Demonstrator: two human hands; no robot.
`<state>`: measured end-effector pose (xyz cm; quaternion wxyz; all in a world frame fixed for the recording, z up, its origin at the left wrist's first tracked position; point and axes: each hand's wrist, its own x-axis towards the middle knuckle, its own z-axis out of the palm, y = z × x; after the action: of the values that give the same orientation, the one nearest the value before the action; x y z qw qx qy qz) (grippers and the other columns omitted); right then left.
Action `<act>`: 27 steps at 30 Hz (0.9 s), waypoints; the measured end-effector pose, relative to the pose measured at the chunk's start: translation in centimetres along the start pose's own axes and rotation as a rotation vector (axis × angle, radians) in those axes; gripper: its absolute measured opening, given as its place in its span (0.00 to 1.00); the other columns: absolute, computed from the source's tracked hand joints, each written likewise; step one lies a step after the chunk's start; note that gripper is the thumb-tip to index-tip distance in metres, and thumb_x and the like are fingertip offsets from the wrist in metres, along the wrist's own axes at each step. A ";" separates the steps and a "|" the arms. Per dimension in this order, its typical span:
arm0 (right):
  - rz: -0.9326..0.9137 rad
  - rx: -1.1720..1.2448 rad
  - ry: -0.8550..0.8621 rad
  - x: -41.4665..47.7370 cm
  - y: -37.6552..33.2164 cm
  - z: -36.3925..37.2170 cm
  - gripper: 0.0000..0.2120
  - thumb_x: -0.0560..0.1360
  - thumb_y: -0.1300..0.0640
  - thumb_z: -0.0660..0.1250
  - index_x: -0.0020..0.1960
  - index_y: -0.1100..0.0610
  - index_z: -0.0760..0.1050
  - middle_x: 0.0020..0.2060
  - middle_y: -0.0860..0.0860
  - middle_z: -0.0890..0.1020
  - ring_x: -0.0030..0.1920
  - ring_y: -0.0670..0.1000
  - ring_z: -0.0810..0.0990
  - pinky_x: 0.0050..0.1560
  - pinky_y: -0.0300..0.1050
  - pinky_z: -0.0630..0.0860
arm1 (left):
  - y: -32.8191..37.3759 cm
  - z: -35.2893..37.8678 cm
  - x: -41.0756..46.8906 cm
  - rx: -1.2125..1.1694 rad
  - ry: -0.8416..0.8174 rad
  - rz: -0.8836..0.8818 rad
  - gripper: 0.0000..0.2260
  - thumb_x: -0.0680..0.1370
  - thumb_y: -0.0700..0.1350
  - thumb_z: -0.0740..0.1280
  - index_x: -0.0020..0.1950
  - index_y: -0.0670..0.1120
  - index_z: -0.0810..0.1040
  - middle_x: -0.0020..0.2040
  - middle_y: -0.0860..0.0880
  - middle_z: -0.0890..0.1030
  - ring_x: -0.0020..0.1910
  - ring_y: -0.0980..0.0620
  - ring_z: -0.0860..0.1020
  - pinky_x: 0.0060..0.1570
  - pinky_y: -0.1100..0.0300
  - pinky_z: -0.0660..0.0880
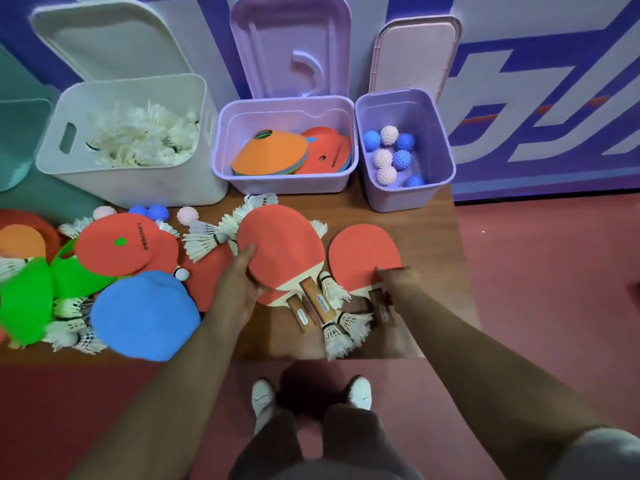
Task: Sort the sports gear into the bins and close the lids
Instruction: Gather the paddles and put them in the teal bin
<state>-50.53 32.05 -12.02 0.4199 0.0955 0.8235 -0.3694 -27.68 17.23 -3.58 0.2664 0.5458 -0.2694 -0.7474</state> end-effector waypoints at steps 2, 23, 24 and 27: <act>-0.057 0.123 -0.032 -0.4 0.2 -0.6 0.14 0.75 0.56 0.71 0.56 0.64 0.77 0.38 0.55 0.78 0.33 0.54 0.76 0.29 0.43 0.72 | -0.1 0.1 0.0 -0.014 0.033 -0.014 0.16 0.77 0.52 0.69 0.63 0.51 0.73 0.63 0.48 0.79 0.61 0.46 0.77 0.58 0.41 0.76; -0.313 0.160 -0.533 -17.6 -9.9 4.3 0.16 0.76 0.57 0.66 0.55 0.71 0.75 0.43 0.60 0.77 0.44 0.57 0.74 0.45 0.53 0.70 | 7.8 -4.6 -8.5 -0.045 -0.180 0.163 0.21 0.81 0.54 0.59 0.71 0.46 0.70 0.64 0.46 0.80 0.62 0.46 0.79 0.60 0.40 0.75; -0.347 0.093 -0.511 -18.7 -10.1 5.2 0.15 0.77 0.56 0.65 0.54 0.69 0.76 0.43 0.60 0.77 0.43 0.57 0.74 0.44 0.54 0.71 | 8.3 -5.5 -9.0 -0.049 -0.197 0.179 0.20 0.81 0.54 0.59 0.71 0.46 0.70 0.64 0.45 0.79 0.63 0.45 0.78 0.60 0.41 0.75; -0.448 -0.025 -0.486 -23.4 -10.4 8.5 0.12 0.81 0.55 0.61 0.53 0.64 0.78 0.46 0.60 0.81 0.43 0.56 0.78 0.46 0.53 0.75 | 10.3 -9.3 -10.5 -0.048 -0.179 0.223 0.19 0.82 0.51 0.58 0.69 0.45 0.71 0.62 0.44 0.81 0.59 0.45 0.80 0.56 0.44 0.78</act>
<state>-35.36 22.42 8.16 0.5136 -0.1841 0.7041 -0.4544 -14.96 16.16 8.24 0.3356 0.4371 -0.3331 -0.7651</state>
